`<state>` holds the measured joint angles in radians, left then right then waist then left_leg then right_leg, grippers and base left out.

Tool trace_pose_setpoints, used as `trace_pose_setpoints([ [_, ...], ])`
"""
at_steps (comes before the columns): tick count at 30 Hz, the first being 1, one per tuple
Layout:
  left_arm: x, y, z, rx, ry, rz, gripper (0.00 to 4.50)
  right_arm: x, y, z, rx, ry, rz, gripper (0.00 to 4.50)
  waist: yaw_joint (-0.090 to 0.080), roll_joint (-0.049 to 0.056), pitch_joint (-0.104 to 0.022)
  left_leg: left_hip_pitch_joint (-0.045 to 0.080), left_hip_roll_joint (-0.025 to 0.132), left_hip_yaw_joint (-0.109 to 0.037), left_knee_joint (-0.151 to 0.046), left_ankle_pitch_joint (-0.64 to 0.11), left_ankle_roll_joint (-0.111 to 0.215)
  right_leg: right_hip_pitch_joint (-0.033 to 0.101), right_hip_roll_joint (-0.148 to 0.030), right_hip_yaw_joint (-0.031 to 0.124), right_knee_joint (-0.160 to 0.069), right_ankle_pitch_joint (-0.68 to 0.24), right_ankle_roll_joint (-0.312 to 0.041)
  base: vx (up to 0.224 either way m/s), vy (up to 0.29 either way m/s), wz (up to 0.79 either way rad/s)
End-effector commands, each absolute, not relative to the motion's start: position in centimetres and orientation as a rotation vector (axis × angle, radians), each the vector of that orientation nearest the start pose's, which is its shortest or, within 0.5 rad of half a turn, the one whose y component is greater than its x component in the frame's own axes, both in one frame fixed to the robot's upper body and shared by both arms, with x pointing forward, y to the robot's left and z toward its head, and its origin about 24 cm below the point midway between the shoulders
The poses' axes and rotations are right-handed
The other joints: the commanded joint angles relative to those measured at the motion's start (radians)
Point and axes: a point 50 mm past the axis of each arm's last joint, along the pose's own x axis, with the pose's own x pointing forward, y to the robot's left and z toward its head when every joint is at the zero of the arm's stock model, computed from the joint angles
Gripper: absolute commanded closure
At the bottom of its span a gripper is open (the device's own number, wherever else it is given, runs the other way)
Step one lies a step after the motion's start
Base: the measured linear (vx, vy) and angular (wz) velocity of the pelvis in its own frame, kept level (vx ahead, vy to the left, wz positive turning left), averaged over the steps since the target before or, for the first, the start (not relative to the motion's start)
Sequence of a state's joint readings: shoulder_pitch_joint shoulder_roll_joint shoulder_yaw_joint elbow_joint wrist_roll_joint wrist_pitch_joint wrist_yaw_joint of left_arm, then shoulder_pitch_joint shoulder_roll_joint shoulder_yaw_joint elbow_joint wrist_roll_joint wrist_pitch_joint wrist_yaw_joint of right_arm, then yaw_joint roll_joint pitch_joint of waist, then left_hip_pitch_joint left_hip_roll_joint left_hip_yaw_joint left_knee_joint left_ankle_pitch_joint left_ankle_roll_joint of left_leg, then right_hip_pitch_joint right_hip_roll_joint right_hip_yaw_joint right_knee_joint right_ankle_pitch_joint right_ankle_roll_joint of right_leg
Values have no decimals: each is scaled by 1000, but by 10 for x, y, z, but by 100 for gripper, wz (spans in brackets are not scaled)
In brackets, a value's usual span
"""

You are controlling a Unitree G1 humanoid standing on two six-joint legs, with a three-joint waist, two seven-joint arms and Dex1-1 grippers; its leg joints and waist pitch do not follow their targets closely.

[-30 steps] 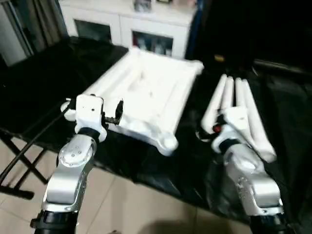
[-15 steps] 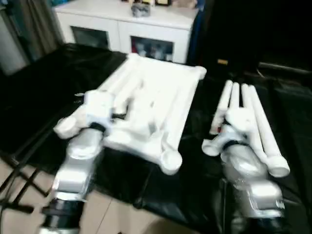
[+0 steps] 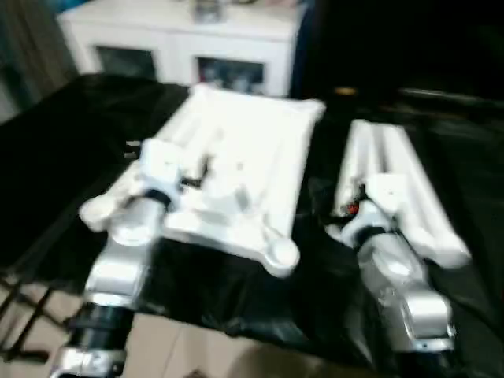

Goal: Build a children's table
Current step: Move to table

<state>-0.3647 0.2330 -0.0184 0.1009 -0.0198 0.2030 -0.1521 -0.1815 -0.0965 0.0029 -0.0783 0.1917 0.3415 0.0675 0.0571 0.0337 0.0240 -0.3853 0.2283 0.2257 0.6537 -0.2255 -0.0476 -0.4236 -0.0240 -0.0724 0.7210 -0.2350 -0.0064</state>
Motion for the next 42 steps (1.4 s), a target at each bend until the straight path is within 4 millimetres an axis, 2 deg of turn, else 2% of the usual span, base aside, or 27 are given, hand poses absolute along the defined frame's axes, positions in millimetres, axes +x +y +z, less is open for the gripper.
trace_pose_setpoints([
  [1,323,150,107,229,-52,-261,5,288,-154,79,81,84,125,0,-5,19,-70,92,217,-73,-153,125,124,-48,-86,3,1,76,-105,-116,-152,-54],
  [2,323,149,106,216,-48,-276,5,289,-154,80,83,83,127,0,-9,4,-75,93,190,-60,-132,86,173,-42,-92,19,-17,97,-120,-116,-152,-54],
  [3,323,149,106,207,-45,-282,5,289,-154,80,85,81,129,0,-12,-63,-67,-36,-44,8,-22,-122,201,53,-94,55,-128,141,-173,-132,-173,-33],
  [4,323,148,105,204,-40,-291,5,290,-154,80,79,80,136,0,37,-68,-70,-47,-96,-17,119,-180,155,55,-185,101,-196,-139,-79,-123,-181,-12],
  [5,322,147,104,204,-30,-315,5,290,-153,81,77,83,149,0,28,-72,-57,-75,-90,-38,108,-142,127,71,-189,115,-193,-229,-5,-123,-181,-12],
  [6,321,145,102,227,-11,-351,5,290,-152,81,74,88,175,0,28,-71,-42,-79,-89,-69,65,-74,71,72,-179,100,-197,-399,209,-113,-151,-11],
  [7,317,144,94,273,47,-440,5,289,-148,81,66,98,254,0,18,-58,-39,-69,-77,-97,20,-84,73,77,-175,98,-208,-478,299,-106,-93,-14],
  [9,314,144,86,312,103,-521,5,288,-144,82,51,102,335,0,-8,-29,-33,-60,-34,-135,-52,-105,105,87,-133,41,-213,-440,226,-98,-75,-20],
  [10,314,145,84,341,116,-537,5,287,-143,83,39,106,373,0,-14,10,-37,-11,40,-173,-98,-223,117,80,-125,9,-217,-412,143,-70,-33,-17],
  [12,313,150,83,361,132,-583,5,284,-139,85,-1,105,480,0,-42,18,-28,9,118,-206,-154,-377,120,107,-149,24,-128,-175,-8,-62,-36,-10],
  [14,314,155,86,370,126,-586,5,282,-138,88,-44,103,558,0,-30,-5,-7,36,48,-152,-137,-483,26,73,-169,54,-190,-264,-71,-41,-57,6],
  [15,315,157,87,354,128,-572,5,282,-139,88,-54,102,571,0,-28,-26,2,54,-20,-115,-85,-435,8,55,-174,36,-255,-533,-27,-77,-45,10],
  [16,316,158,89,340,119,-549,5,283,-140,89,-61,99,570,0,-23,-38,14,83,-91,-65,41,-178,51,28,-193,9,-349,-1023,133,-52,-9,-11],
  [17,317,160,91,324,107,-525,5,284,-141,89,-63,98,558,0,-24,-35,11,61,-85,-72,14,-178,60,58,-188,-6,-336,-994,157,-52,-9,-11],
  [18,318,163,94,292,86,-480,5,286,-143,89,-66,97,536,0,-27,-24,6,62,-45,-94,-43,-244,58,69,-143,-64,-324,-830,181,0,0,0],
  [20,319,169,96,246,67,-387,5,287,-145,88,-73,94,492,0,-44,8,-25,70,69,-148,-116,-326,71,114,-130,-72,-267,-426,93,0,0,0],
  [21,319,173,95,241,61,-337,5,289,-147,87,-65,91,437,0,-51,26,-23,57,151,-184,-176,-384,88,112,-135,-25,-121,-90,8,-24,53,-3],
  [22,318,175,94,238,60,-303,5,290,-149,86,-44,91,390,0,-66,1,-1,62,94,-151,-193,-530,33,82,-121,-10,-108,-19,-52,0,0,0],
  [24,313,178,92,221,47,-246,5,289,-151,85,13,85,299,0,-57,-33,-12,54,-18,-112,-115,-454,-53,80,-180,29,-208,-393,-100,0,0,0],
  [27,306,179,89,219,43,-214,5,285,-152,83,58,79,225,0,-29,-43,-27,25,-16,-98,-98,-142,19,91,-184,49,-223,-477,-62,0,0,0],
  [29,301,178,85,236,51,-210,5,282,-152,81,86,79,201,0,-10,-44,-42,-8,-18,-92,-73,-8,119,116,-216,77,-198,-230,-167,0,0,0],
  [32,295,178,82,251,55,-206,5,278,-149,80,87,86,202,0,32,-32,-42,-62,-1,-155,67,-33,112,143,-369,160,-241,-144,-319,21,60,-4],
  [33,294,178,82,246,56,-201,5,278,-149,79,78,92,194,0,34,-30,-38,-67,3,-166,72,-39,95,136,-366,159,-242,-139,-335,12,138,-12],
  [35,291,179,82,237,56,-191,5,278,-149,78,94,92,183,0,33,-20,-31,-51,-12,-158,1,2,100,119,-264,96,-226,-166,-342,-7,190,-9],
  [37,290,179,82,242,55,-188,5,278,-150,78,97,87,175,0,-16,-1,-26,59,-30,-100,-113,-50,266,39,-72,1,-157,-241,-206,-10,267,12],
  [40,290,179,83,247,51,-186,5,278,-152,77,77,95,156,0,-61,3,-19,81,9,-84,-190,-192,319,-1,-30,-58,-16,-109,-54,-23,264,18],
  [42,291,178,85,248,47,-186,5,277,-154,74,68,110,141,0,-65,-28,-19,78,15,-69,-185,-195,314,7,-85,-39,-57,-78,0,-34,194,8],
])
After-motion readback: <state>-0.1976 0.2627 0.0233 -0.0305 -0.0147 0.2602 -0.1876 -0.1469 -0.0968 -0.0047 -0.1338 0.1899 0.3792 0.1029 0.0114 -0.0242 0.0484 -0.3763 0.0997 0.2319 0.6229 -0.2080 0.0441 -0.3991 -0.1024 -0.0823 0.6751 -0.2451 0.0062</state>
